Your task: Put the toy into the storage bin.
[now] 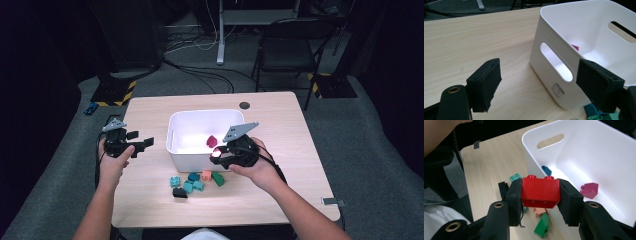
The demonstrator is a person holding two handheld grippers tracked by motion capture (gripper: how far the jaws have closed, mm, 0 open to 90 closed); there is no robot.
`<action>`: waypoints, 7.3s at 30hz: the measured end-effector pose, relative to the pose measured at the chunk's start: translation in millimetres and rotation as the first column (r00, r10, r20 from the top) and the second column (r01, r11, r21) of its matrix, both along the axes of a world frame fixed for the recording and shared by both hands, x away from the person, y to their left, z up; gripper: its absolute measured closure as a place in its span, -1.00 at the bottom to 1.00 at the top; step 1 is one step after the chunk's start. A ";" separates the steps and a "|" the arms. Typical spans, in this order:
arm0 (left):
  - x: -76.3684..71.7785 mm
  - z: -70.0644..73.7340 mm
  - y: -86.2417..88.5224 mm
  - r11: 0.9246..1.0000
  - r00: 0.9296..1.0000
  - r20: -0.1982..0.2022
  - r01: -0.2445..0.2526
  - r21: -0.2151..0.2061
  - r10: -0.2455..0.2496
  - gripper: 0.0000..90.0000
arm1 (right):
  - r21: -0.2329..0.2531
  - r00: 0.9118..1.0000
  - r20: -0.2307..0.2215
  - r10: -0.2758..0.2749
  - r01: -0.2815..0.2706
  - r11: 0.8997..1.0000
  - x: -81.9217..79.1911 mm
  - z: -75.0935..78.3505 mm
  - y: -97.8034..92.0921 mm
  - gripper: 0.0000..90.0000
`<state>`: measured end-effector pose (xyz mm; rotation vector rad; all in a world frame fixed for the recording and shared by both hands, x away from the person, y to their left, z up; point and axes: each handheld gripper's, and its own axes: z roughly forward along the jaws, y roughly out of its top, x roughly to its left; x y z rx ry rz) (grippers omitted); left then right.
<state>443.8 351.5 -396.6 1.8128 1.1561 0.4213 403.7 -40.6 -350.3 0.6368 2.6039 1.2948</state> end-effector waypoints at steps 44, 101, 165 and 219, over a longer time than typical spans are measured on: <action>-0.7 0.7 3.3 1.000 1.000 -0.006 -0.009 -0.021 0.008 -0.56 | 0.019 0.999 0.017 -0.028 0.028 0.999 110.3 -9.9 67.1 0.28; 0.0 -0.7 3.7 1.000 1.000 -0.007 -0.013 -0.018 0.013 -0.56 | -0.028 0.999 0.013 -0.047 0.047 0.998 91.9 3.2 53.8 0.02; 0.1 -3.2 2.0 1.000 1.000 -0.007 -0.011 0.000 0.011 -0.56 | -0.054 0.997 -0.001 -0.079 0.079 0.995 -25.1 -100.3 9.1 0.01; 0.4 -4.6 1.2 1.000 1.000 -0.004 -0.012 0.004 0.012 -0.56 | -0.166 0.978 -0.008 -0.210 0.206 0.964 -9.6 -164.5 13.0 0.44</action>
